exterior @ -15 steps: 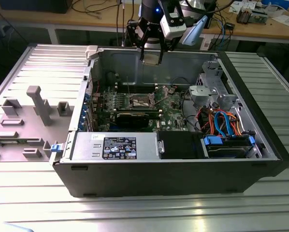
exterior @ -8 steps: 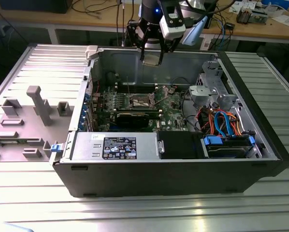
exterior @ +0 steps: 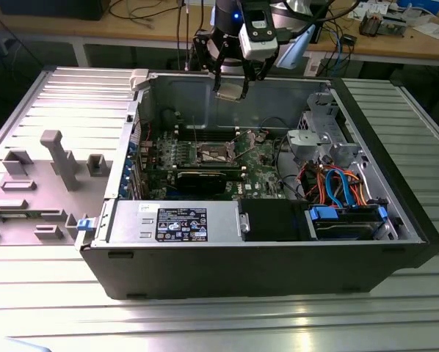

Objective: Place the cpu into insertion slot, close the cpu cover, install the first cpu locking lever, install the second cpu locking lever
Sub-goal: 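Place the cpu into insertion slot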

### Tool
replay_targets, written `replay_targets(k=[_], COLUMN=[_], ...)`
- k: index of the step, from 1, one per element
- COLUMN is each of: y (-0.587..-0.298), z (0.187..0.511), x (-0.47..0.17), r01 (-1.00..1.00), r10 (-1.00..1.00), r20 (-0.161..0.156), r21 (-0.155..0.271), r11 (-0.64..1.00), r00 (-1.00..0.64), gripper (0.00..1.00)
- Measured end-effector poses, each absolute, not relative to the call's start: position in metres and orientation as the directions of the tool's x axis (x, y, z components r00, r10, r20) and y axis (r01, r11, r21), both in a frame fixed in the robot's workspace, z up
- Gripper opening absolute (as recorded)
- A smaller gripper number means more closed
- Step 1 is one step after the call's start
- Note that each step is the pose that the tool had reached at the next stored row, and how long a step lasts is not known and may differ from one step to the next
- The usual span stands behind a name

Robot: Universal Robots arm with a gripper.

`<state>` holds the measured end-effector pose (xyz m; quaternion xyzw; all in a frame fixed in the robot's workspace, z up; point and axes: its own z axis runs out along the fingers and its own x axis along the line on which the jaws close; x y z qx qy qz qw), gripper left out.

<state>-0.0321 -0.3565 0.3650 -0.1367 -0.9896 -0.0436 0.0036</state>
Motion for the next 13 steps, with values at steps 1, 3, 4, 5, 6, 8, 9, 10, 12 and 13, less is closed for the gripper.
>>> replay_targets(k=[1, 3, 4, 5, 6, 8, 9, 10, 12, 13], y=[-0.3566, -0.3566, -0.3566, -0.3566, -0.3566, -0.3566, -0.3566, -0.3566, -0.3566, -0.3566], z=[0.3650, 0.3650, 0.3650, 0.3650, 0.3650, 0.3650, 0.3650, 0.3649, 0.3648, 0.3647], x=[-0.0321, -0.0321, -0.0321, -0.0321, -0.0321, -0.0321, -0.0321, -0.0321, -0.0321, -0.0321], r01=[0.271, 0.271, 0.271, 0.271, 0.271, 0.274, 0.277, 0.285, 0.307, 0.319], r10=[0.270, 0.270, 0.270, 0.270, 0.270, 0.273, 0.276, 0.284, 0.306, 0.319], r20=[0.019, 0.019, 0.019, 0.019, 0.019, 0.019, 0.019, 0.019, 0.019, 0.019], r21=[0.085, 0.085, 0.085, 0.085, 0.085, 0.085, 0.085, 0.085, 0.085, 0.085], r11=[0.959, 0.959, 0.959, 0.959, 0.959, 0.958, 0.957, 0.955, 0.948, 0.944], r00=[-0.963, -0.963, -0.963, -0.963, -0.963, -0.962, -0.961, -0.959, -0.952, -0.948], gripper=[0.54, 0.54, 0.54, 0.54, 0.54, 0.54, 0.54, 0.54, 0.54, 0.54])
